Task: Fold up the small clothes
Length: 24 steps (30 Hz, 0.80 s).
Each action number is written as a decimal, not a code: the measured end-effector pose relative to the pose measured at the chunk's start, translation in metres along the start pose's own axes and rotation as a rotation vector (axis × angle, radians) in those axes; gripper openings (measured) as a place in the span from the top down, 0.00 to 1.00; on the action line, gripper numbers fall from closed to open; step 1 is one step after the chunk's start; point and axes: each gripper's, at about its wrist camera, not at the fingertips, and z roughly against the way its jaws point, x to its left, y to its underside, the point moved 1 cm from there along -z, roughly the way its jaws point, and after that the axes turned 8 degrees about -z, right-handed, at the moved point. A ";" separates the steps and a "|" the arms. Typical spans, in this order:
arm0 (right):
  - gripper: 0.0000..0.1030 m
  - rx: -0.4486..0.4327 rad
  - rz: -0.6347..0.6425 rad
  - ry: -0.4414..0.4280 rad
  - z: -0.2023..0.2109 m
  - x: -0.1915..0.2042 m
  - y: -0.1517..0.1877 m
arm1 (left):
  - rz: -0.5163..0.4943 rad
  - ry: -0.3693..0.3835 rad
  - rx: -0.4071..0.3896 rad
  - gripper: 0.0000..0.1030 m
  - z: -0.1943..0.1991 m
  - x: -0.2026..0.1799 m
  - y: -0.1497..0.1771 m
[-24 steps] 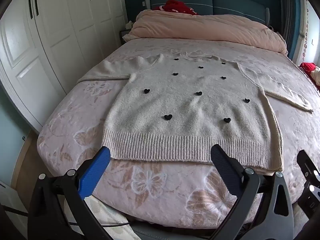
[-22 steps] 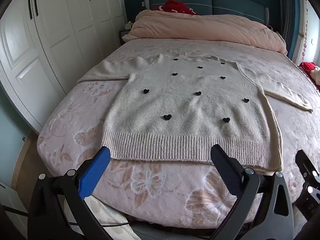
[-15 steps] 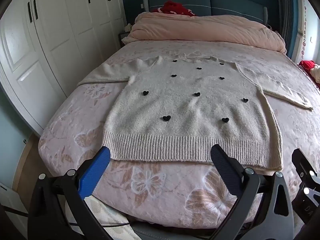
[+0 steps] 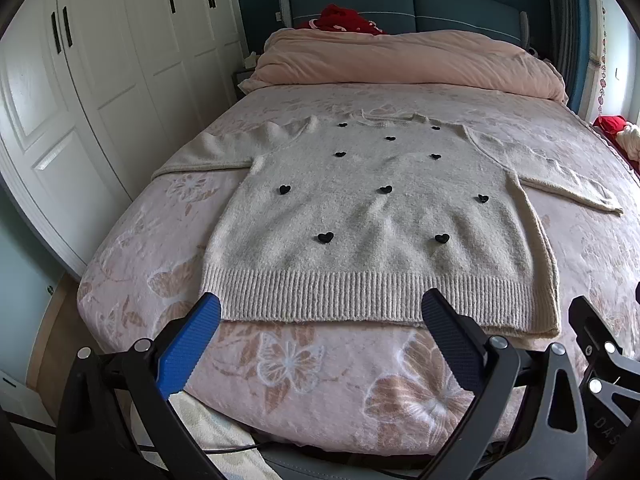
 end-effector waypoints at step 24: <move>0.05 0.007 -0.005 -0.019 -0.001 -0.001 0.001 | -0.018 -0.005 -0.002 0.05 0.005 -0.007 0.001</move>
